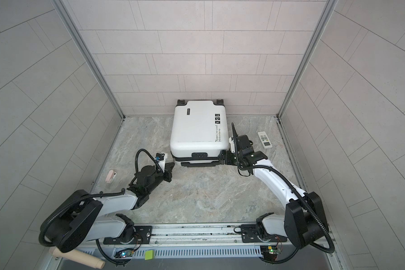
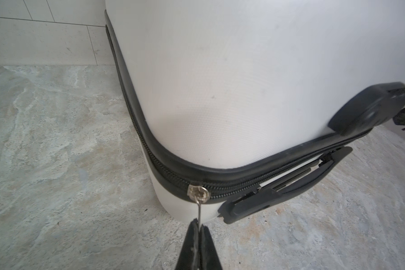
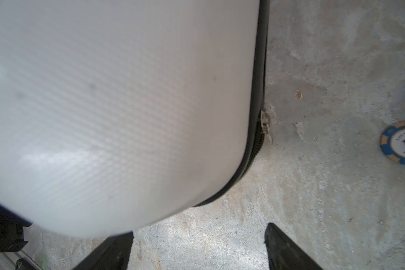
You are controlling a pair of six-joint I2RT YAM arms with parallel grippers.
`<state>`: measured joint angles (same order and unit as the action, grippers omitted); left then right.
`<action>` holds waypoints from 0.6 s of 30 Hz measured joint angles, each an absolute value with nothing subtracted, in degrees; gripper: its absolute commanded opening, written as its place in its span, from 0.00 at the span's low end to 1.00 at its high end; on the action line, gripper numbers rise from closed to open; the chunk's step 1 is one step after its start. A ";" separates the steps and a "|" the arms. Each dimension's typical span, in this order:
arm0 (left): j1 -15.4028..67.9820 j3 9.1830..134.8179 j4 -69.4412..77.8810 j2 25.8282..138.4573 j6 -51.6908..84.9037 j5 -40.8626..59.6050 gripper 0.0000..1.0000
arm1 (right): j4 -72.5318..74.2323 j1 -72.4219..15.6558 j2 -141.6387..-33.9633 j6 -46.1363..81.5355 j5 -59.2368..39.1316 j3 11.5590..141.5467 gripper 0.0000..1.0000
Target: Pack the luggage
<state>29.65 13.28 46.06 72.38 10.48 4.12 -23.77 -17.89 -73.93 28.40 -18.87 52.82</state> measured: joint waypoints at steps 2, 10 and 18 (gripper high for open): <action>29.65 13.28 43.18 69.58 10.48 4.05 0.00 | -23.75 -17.89 -73.93 28.42 -19.07 52.82 0.90; 29.63 15.20 38.87 69.43 10.57 4.62 0.00 | -23.29 -18.00 -73.93 28.53 -19.53 52.82 0.90; 29.50 15.88 39.38 71.85 10.94 5.85 0.00 | -23.29 -18.00 -73.93 28.51 -19.51 52.80 0.90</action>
